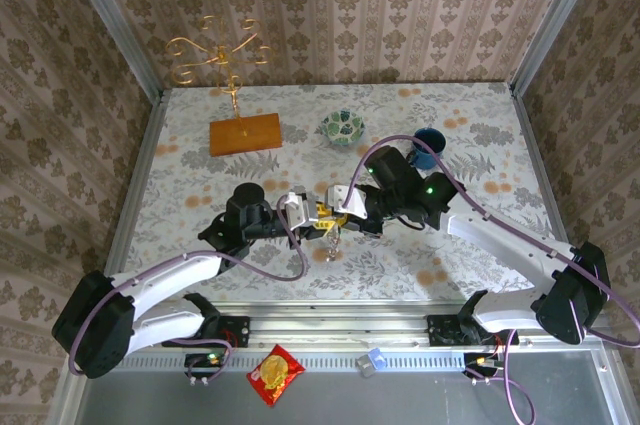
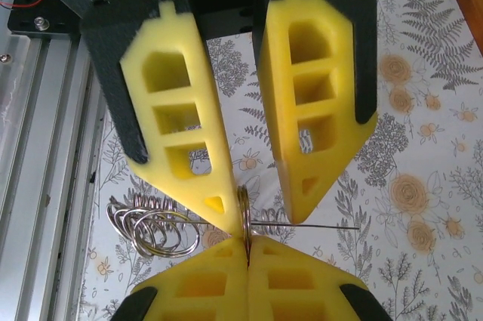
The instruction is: Put the keys on the keyring
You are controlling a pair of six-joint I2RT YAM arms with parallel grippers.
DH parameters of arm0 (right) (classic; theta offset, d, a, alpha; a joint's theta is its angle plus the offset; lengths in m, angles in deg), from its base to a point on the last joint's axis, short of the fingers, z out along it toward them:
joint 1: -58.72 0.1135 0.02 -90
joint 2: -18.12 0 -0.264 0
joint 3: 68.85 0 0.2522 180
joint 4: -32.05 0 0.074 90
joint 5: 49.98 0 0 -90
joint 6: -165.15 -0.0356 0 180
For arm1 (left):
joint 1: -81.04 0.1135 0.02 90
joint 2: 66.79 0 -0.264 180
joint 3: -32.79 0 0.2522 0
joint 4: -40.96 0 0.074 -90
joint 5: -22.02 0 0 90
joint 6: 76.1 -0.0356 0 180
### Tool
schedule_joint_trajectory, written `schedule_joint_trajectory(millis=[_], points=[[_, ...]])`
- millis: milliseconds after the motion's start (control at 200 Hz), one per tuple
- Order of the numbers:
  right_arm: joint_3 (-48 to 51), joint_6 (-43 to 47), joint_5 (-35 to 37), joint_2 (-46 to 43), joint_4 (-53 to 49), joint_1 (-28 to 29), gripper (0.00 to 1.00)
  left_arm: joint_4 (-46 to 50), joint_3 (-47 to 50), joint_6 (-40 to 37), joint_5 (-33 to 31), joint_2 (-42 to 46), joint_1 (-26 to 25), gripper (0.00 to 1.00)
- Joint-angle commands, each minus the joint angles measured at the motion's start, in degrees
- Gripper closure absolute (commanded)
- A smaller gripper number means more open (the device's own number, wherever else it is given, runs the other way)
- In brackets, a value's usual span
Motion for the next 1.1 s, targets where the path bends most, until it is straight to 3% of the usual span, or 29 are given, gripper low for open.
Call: schedule_joint_trajectory(millis=[0, 140, 285, 395, 480, 585, 900, 1095], points=[[-2.56, 1.21, 0.43, 0.40, -1.09, 0.56, 1.00, 1.27, -1.62, -1.31, 1.14, -0.59, 0.00, 0.79], [-2.61, 1.22, 0.43, 0.36, -0.92, 0.56, 1.00, 1.97, -1.81, -1.44, 1.51, -0.59, 0.04, 0.83], [-2.60, 0.79, -0.05, 0.11, -0.60, 0.59, 1.00, 1.98, -2.05, -1.40, 2.52, -0.83, 0.13, 1.00], [-1.41, -0.42, 0.00, -0.84, 0.96, 0.28, 1.00, 1.81, -1.91, -1.40, 2.91, -0.68, 0.16, 1.00], [0.40, -2.38, -0.02, -1.86, 2.69, -0.71, 0.82, 0.68, -1.39, -1.14, 2.86, -0.24, 0.19, 1.00], [3.43, -3.67, -0.16, -3.10, 3.48, -1.97, 0.77, -2.31, -0.38, -0.05, 2.92, 0.11, 0.20, 1.00], [6.51, -5.33, -0.53, -3.12, 6.53, -2.45, 0.83, -4.09, 0.38, 0.72, 3.01, 0.27, 0.16, 1.00], [6.07, -5.09, -0.88, -2.54, 6.46, -2.51, 0.93, -4.09, 0.52, 0.80, 2.88, 0.55, 0.14, 1.00]])
